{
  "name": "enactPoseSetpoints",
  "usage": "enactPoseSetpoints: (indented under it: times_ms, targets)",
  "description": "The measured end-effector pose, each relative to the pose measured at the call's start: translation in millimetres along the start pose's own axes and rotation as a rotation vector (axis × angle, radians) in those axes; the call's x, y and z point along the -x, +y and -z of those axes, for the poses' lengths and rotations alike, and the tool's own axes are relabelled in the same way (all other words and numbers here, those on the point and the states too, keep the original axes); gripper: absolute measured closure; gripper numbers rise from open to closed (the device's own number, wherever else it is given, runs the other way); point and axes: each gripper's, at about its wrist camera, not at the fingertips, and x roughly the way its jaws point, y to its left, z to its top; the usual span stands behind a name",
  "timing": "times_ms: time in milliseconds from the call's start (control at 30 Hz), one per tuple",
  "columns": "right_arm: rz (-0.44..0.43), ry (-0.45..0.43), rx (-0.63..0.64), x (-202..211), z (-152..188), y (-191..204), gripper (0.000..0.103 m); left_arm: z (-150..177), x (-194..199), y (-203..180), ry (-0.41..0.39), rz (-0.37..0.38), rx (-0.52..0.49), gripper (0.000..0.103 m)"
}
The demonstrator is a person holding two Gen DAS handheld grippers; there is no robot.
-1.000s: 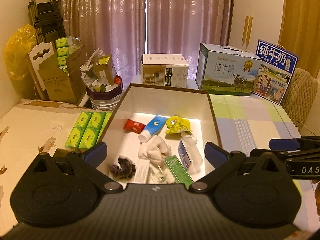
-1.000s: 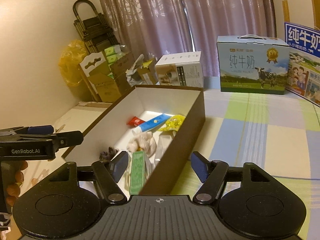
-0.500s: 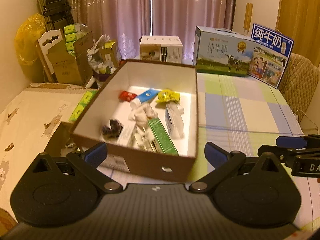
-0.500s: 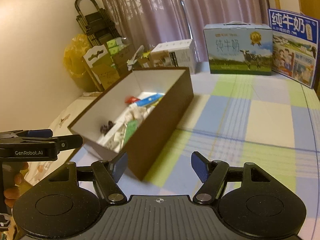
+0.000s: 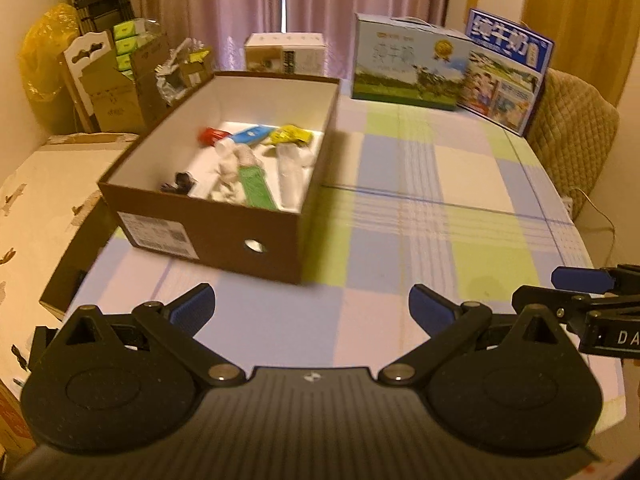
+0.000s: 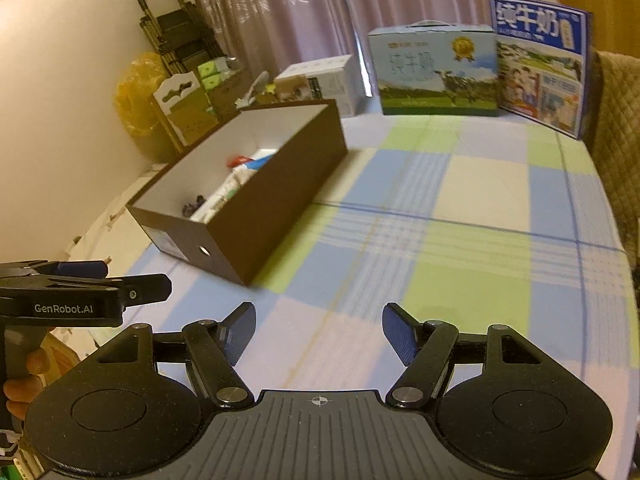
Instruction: Organize objects
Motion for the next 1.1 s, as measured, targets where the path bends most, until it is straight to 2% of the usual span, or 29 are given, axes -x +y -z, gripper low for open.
enactPoseSetpoints:
  times_ms: [500, 1100]
  targets:
    - [0.069, -0.008, -0.052, 42.7, 29.2, -28.3, 0.036, 24.3, 9.9, -51.8, 0.02, 0.084, -0.072, 0.001]
    - [0.072, -0.008, -0.055, 48.8, 35.4, -31.2, 0.036, 30.9, 11.2, -61.6, 0.032, 0.094, -0.081, 0.001]
